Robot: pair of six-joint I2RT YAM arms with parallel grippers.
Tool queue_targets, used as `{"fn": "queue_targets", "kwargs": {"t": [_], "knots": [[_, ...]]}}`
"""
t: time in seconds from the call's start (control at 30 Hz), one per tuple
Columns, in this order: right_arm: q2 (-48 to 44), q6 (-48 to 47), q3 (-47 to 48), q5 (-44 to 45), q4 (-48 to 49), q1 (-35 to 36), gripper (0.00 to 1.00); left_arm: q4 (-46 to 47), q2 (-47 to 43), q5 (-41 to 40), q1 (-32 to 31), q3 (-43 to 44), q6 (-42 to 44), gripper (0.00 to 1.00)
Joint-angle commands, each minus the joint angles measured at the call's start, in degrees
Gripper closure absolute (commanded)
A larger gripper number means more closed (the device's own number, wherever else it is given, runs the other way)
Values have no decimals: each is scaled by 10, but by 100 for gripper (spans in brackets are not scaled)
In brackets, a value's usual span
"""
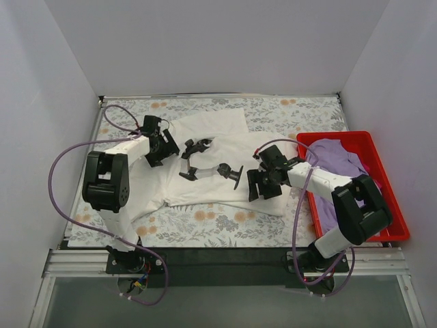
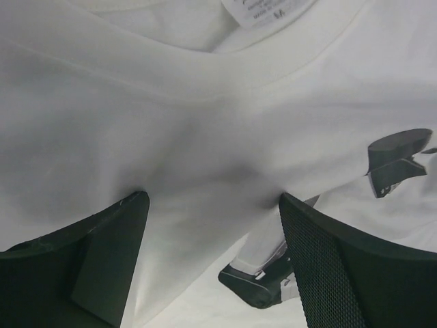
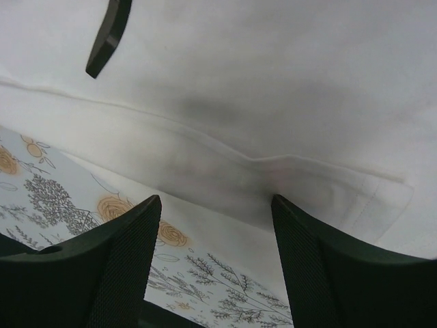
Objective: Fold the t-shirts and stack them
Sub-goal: Flatten the tshirt out
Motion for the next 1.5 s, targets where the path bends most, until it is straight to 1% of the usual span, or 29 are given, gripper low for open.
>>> {"fn": "queue_targets", "kwargs": {"t": [0.0, 0.1, 0.13, 0.17, 0.2, 0.23, 0.27, 0.3, 0.37, 0.4, 0.47, 0.53, 0.67, 0.7, 0.73, 0.77, 0.8, 0.83, 0.87, 0.9, 0.93, 0.97, 1.0, 1.03, 1.1, 1.17, 1.27, 1.37, 1.47], "knots": [[-15, 16, -37, -6, 0, 2, 38, -17, -35, -13, 34, -93, -42, 28], [-30, 26, -67, -23, -8, 2, 37, -22, -96, 7, 64, -155, -70, 28], [-39, 31, -73, -28, -11, 2, 37, -23, -117, 25, 75, -202, -75, 28], [-43, 32, -80, -33, -15, 3, 37, -26, -164, 31, 84, -221, -81, 28], [-49, 33, -87, -45, -18, 3, 37, -31, -188, 39, 124, -240, -88, 28], [-60, 34, -99, -55, -26, 3, 36, -43, -241, 43, 151, -277, -91, 29], [-66, 34, -105, -55, -31, 3, 36, -51, -242, 43, 151, -290, -93, 30], [-71, 35, -110, -61, -37, 4, 36, -59, -290, 42, 169, -303, -95, 30], [-87, 33, -120, -71, -58, 4, 36, -89, -340, 46, 180, -325, -101, 30], [-94, 29, -122, -82, -66, 4, 36, -100, -382, 52, 183, -326, -106, 30], [-116, 19, -116, -86, -90, 4, 36, -121, -419, 68, 183, -327, -111, 30], [-142, 1, -105, -67, -103, 4, 36, -130, -436, 85, 182, -302, -85, 27], [-165, -29, -54, -27, -111, -5, 37, -104, -395, 76, 165, -221, -10, 25], [-164, -33, -33, -18, -110, -8, 36, -95, -382, 66, 140, -177, 11, 25], [-159, -40, -24, -14, -110, -13, 37, -81, -347, 38, 105, -157, 41, 25], [-154, -42, -16, -11, -110, -15, 37, -73, -327, 24, 93, -132, 62, 25], [-146, -45, -2, -7, -110, -17, 37, -68, -301, 15, 62, -111, 74, 25], [-142, -47, 4, -6, -110, -18, 38, -62, -276, -7, 45, -65, 84, 25], [-138, -47, 9, -6, -109, -19, 38, -57, -225, -11, 23, -45, 95, 26], [-131, -47, 18, -7, -105, -19, 38, -51, -203, -16, 16, -28, 107, 28], [-126, -48, 21, -6, -104, -19, 38, -42, -183, -23, 11, -2, 115, 38], [-122, -51, 25, -7, -103, -20, 38, -23, -138, -26, 2, 9, 121, 41], [-115, -54, 33, -6, -103, -20, 38, -16, -118, -27, 1, 23, 131, 47], [-112, -55, 36, -6, -102, -20, 38, -9, -95, -33, 0, 49, 135, 50], [-104, -60, 42, -4, -102, -21, 38, -8, -37, -39, -2, 77, 139, 52], [-100, -60, 45, -11, -101, -21, 38, -8, -10, -51, -3, 110, 133, 54], [-90, -55, 28, -32, -93, -21, 38, -17, 34, -75, -3, 132, 108, 57], [-86, -50, 9, -46, -89, -21, 38, -36, 53, -105, -2, 132, 68, 57], [-93, -54, -19, -52, -76, -21, 38, -40, 59, -119, 0, 104, 35, 58]]}}
